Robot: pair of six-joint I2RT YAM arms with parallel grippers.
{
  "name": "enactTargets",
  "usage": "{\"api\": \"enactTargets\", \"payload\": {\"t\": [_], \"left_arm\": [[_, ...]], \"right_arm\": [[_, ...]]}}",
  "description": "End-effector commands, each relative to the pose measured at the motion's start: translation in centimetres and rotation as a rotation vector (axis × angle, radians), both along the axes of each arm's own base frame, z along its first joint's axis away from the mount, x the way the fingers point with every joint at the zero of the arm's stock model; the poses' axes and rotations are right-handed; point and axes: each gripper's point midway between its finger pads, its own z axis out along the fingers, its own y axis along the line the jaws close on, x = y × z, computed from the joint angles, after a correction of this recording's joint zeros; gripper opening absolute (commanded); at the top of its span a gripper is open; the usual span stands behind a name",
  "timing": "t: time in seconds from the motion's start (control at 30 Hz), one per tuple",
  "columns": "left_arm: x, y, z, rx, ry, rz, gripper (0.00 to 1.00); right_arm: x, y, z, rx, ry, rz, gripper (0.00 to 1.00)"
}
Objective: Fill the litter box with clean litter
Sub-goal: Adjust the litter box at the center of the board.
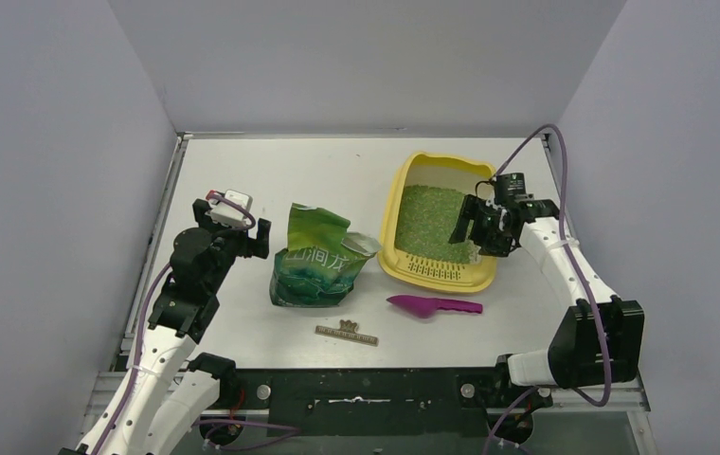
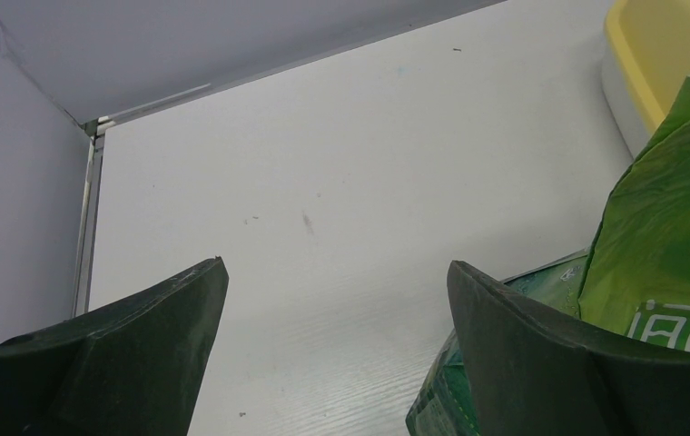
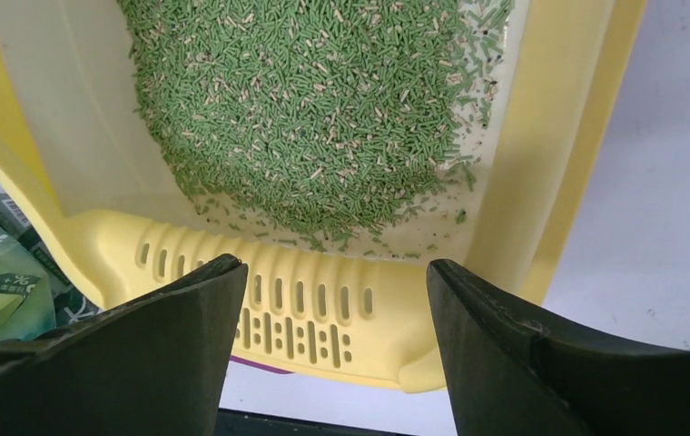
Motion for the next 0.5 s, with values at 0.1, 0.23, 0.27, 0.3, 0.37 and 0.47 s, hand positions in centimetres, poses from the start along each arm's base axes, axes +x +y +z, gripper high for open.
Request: {"api": "enactTargets", "payload": {"t": [0.1, 0.23, 0.27, 0.3, 0.37, 0.47], "left_arm": [[0.3, 0.1, 3.3, -0.025, -0.087, 0.004, 0.90], [0.2, 0.1, 3.4, -0.024, -0.088, 0.003, 0.90], [0.3, 0.1, 3.3, -0.023, -0.087, 0.005, 0.90], [0.3, 0.1, 3.3, -0.023, -0.086, 0.004, 0.90], [0.3, 0.1, 3.2, -0.023, -0.082, 0.003, 0.90], [0.4, -0.1, 3.0, -0.020, -0.072, -0.004, 0.90]], "right_arm": [[2.1, -3.1, 0.9, -0.184, -0.065, -0.015, 0.75], [1.9, -4.0, 0.1, -0.237, -0.038, -0.016, 0.76], [1.9, -4.2, 0.0, -0.246, -0.032, -0.016, 0.76], [1.9, -4.5, 0.0, -0.259, -0.027, -0.016, 0.76], [2.0, -4.7, 0.0, -0.268, -0.021, -0.017, 0.76], [2.5, -5.3, 0.7, -0.270, -0.034, -0.031, 0.76]]}}
